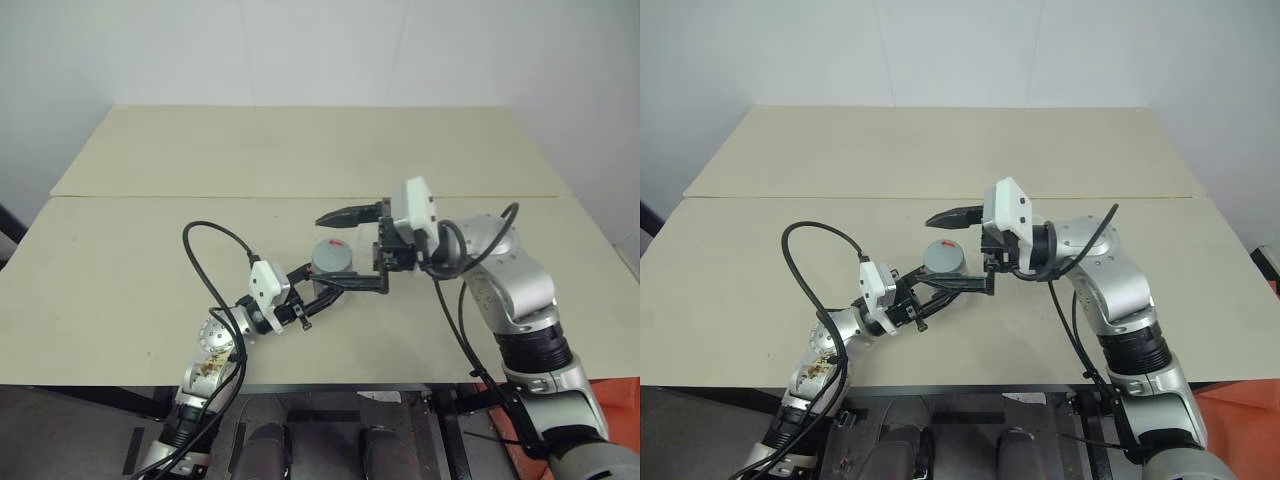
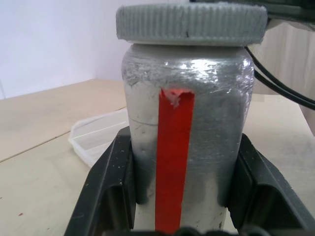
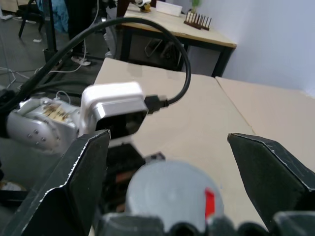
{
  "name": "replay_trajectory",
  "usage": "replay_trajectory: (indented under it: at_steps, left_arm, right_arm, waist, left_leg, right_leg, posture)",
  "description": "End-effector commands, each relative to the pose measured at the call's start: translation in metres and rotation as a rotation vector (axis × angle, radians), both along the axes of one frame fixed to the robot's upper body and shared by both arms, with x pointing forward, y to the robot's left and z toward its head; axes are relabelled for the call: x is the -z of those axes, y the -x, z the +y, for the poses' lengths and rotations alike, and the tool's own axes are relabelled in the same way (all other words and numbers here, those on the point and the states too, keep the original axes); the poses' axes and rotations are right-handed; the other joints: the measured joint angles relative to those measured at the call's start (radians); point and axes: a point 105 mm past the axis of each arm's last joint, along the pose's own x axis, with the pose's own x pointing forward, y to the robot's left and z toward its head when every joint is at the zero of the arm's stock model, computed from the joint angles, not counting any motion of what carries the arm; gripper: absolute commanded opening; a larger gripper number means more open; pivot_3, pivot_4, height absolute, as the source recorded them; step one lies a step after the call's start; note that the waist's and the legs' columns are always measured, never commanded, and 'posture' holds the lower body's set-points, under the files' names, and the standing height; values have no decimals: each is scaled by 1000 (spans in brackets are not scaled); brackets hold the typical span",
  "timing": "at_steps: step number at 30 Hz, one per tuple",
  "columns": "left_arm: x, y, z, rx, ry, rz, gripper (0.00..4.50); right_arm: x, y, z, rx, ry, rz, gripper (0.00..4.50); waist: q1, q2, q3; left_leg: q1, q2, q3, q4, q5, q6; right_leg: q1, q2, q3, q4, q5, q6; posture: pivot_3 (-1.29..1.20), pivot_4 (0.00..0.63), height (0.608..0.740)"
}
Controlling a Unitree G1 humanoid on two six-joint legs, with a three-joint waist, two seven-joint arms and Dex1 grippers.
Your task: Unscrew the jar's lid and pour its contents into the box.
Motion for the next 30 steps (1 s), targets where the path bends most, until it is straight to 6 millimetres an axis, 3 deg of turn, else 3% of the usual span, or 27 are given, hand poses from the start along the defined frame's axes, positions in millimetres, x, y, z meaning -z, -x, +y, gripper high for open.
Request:
replay_trajectory:
  at_steps: [1, 30]
  left_arm:
    - [-18, 4, -3, 13, 16, -86, 1956]
    - [-17, 5, 0, 8, 12, -88, 1956]
  right_arm:
    - [-6, -2, 4, 14, -3, -48, 4462]
    - [6, -28, -35, 148, 37, -22, 4462]
  waist:
    - [-1, 0, 0]
    - [-1, 0, 0]
  left_leg:
    - [0, 0, 0, 0, 0, 0]
    - [0, 0, 0, 0, 0, 0]
  right_leg:
    - [0, 0, 0, 0, 0, 0]
    - [0, 0, 0, 0, 0, 0]
  posture:
    - [0, 150, 740]
    - [0, 150, 740]
